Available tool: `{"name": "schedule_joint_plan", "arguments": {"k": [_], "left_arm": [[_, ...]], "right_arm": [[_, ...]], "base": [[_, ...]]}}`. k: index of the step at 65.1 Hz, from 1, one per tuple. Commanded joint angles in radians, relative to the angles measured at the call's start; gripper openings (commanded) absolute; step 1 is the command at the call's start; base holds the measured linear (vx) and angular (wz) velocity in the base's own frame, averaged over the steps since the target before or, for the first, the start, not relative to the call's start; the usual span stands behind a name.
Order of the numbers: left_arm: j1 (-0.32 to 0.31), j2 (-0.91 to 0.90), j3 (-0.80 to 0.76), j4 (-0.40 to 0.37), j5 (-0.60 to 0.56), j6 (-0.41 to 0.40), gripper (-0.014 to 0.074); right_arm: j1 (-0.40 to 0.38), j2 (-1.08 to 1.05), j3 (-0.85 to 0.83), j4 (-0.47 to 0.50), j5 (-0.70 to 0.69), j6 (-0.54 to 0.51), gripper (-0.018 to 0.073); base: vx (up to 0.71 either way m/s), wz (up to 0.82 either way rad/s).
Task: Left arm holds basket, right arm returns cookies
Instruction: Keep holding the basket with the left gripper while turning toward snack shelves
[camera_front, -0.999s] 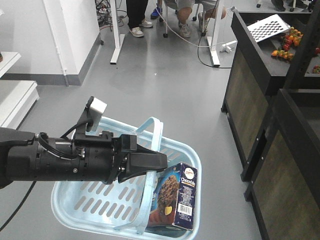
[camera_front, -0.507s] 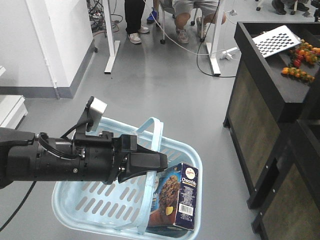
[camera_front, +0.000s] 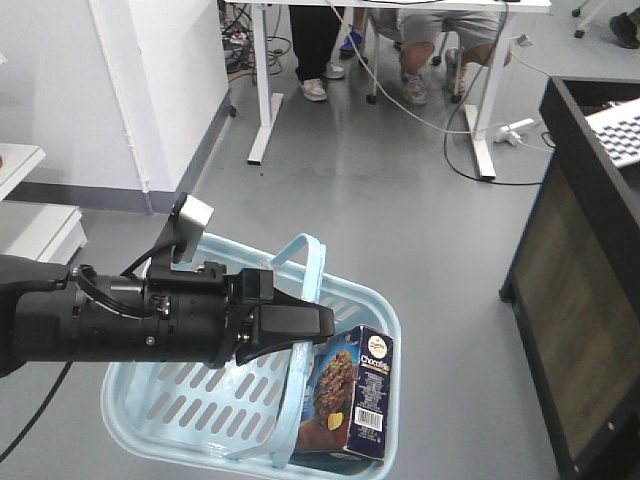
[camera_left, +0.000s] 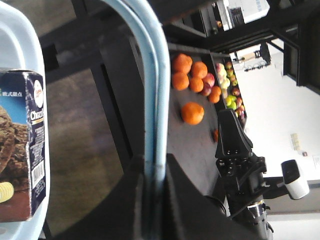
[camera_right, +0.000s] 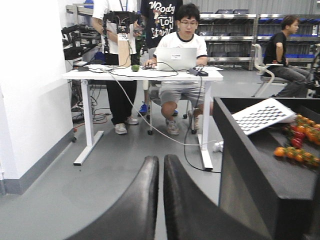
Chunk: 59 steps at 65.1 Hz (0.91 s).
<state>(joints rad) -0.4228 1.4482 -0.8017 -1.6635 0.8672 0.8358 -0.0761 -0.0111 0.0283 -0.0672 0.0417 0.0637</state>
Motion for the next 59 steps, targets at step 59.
{"name": "schedule_joint_plan", "arguments": {"k": [59], "left_arm": [[-0.003,-0.041,-0.031,-0.116,0.047,0.006,-0.0003]], "right_arm": [[-0.003,-0.013,0.018,-0.011,-0.074,-0.003,-0.0006]], "base": [[0.27,0.45]]}}
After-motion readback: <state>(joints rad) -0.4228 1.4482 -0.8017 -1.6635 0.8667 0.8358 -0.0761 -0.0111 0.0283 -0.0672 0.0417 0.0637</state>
